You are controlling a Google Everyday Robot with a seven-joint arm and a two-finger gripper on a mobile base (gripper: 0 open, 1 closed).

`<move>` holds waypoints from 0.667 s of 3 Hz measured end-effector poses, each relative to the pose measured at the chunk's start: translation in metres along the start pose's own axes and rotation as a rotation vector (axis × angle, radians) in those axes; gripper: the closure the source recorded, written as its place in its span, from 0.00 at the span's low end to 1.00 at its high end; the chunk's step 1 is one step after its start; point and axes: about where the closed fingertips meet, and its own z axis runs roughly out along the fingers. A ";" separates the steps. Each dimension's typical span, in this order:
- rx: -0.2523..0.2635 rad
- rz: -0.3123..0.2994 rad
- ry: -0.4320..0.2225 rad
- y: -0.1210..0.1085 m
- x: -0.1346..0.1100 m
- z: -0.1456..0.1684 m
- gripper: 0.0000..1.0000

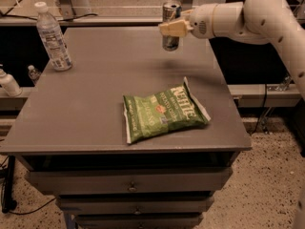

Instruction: Move redbull can near green jalapeno chip bag

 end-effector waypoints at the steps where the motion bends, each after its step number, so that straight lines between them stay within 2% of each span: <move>1: -0.019 0.027 0.016 0.032 0.016 -0.026 1.00; 2: -0.028 0.035 0.035 0.054 0.039 -0.041 1.00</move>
Offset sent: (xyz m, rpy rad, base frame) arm -0.1050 -0.0305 -0.0587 -0.0329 0.0652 0.0124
